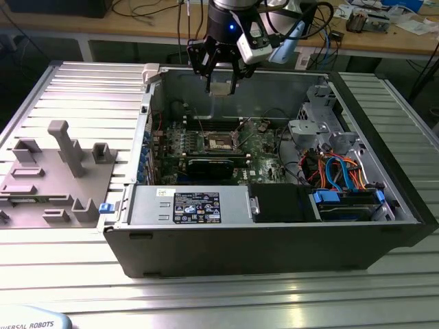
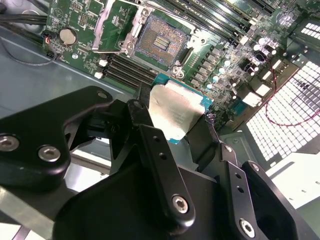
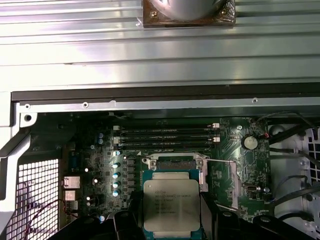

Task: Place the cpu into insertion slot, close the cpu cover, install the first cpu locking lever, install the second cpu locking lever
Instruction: 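Place the cpu into insertion slot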

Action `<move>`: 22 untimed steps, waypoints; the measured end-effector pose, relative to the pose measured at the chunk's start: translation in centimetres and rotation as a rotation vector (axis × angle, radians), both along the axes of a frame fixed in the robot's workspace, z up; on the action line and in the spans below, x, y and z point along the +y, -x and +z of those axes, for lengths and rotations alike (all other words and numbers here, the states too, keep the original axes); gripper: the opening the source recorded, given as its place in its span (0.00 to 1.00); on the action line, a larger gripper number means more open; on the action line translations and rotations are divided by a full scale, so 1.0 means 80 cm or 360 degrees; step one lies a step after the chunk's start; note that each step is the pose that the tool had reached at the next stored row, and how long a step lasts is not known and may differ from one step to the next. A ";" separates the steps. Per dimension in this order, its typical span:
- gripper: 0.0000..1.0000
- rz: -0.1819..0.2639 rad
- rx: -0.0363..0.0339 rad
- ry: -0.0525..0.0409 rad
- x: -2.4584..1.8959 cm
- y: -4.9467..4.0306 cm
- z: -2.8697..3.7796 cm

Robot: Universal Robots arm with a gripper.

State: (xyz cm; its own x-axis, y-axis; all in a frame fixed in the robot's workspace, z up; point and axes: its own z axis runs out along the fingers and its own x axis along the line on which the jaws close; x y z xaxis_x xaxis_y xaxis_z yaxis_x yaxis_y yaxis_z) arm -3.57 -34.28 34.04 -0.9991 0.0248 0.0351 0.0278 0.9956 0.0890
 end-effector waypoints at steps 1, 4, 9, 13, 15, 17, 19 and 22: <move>0.54 0.0000 0.0000 0.0000 0.0000 0.000 -0.0003; 0.54 0.0000 0.0001 0.0000 -0.0001 0.000 -0.0008; 0.54 0.0000 0.0001 0.0000 -0.0001 0.000 -0.0021; 0.54 0.0000 0.0002 0.0000 -0.0001 0.000 -0.0031; 0.54 0.0000 0.0002 0.0000 0.0000 0.000 -0.0035; 0.54 0.0000 0.0002 0.0000 -0.0001 0.000 -0.0039; 0.54 0.0000 0.0002 0.0000 -0.0001 0.000 -0.0042; 0.54 0.0000 0.0002 0.0000 -0.0001 0.000 -0.0051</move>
